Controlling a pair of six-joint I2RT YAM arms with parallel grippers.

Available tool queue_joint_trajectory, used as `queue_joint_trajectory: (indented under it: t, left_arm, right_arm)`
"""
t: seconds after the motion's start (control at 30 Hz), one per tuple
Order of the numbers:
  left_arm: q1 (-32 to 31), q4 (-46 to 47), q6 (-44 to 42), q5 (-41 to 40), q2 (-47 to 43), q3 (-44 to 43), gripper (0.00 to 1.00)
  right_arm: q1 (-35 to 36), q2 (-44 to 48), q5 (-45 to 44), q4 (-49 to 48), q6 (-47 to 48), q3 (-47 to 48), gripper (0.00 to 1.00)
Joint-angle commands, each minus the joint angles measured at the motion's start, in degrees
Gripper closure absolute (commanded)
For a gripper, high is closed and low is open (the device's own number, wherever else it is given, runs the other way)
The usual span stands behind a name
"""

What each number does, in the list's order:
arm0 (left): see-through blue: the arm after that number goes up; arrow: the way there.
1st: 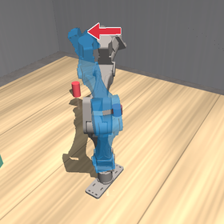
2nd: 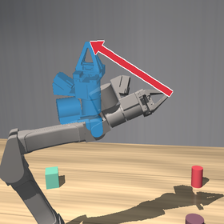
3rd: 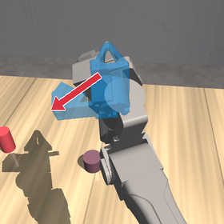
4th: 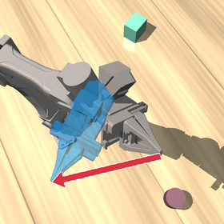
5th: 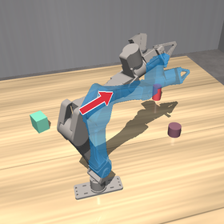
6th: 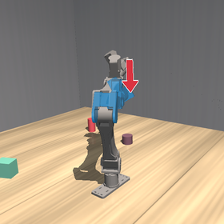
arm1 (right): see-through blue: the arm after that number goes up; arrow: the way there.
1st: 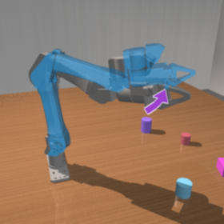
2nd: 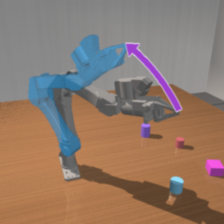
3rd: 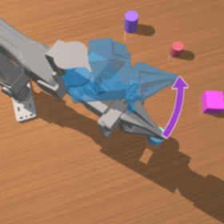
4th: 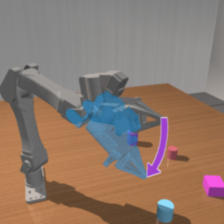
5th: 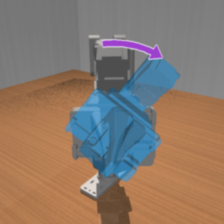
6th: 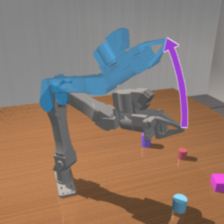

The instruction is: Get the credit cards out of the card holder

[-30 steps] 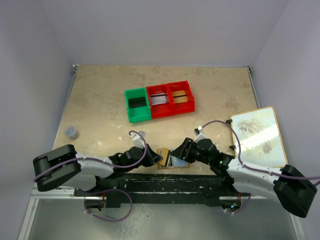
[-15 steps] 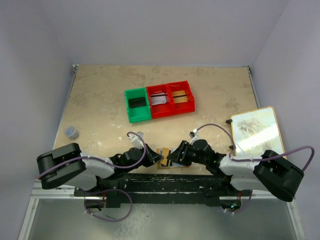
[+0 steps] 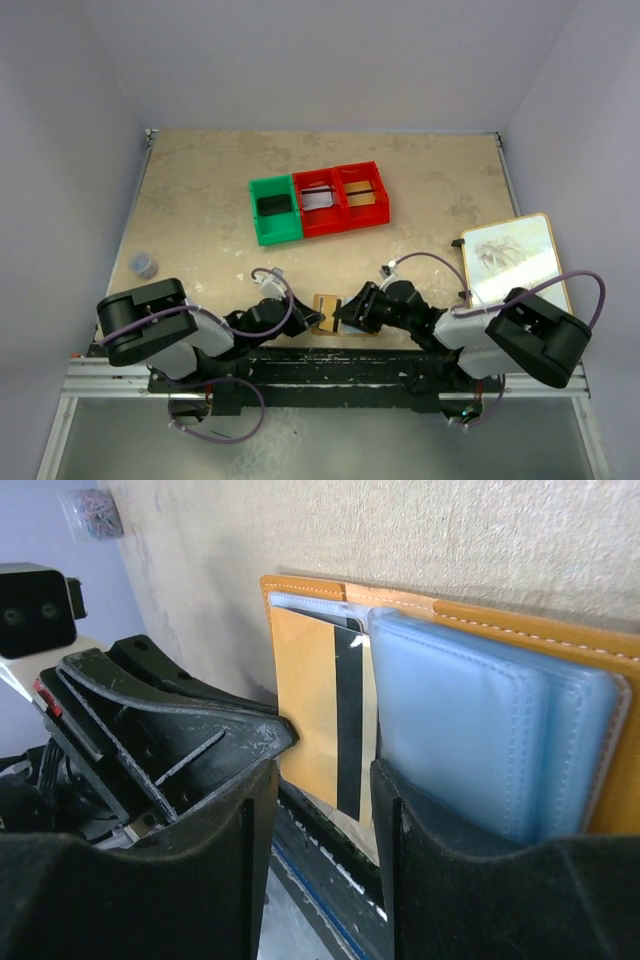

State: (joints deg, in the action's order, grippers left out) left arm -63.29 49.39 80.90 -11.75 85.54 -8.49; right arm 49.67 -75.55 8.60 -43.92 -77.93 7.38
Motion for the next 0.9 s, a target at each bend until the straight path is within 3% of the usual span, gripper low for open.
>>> queue_joint_trajectory:
  t: [0.0,0.13,0.4,0.57,0.87]
  left_arm:
    - [0.0,7.5,2.2,1.8,3.1,0.5,1.0]
    - [0.0,9.2,2.4,2.4,4.1,0.5,1.0]
    - [0.0,6.4,2.5,1.3,1.4,0.2,1.0]
    - [0.0,3.1,3.5,1.0,1.0,-1.8,1.0]
    - [0.0,8.6,7.8,0.5,3.2,0.1,1.0]
  right_arm:
    - [0.0,-2.3,0.3,-6.9,-2.1,-1.2,0.56]
    - [0.1,-1.6,0.2,-5.8,-2.5,-1.3,0.56]
    - [0.1,7.6,-7.6,18.1,0.8,4.8,0.52]
    - [0.1,8.5,-7.0,15.8,-0.6,2.1,0.53]
    - [0.2,5.5,-5.3,12.4,-1.1,1.7,0.53]
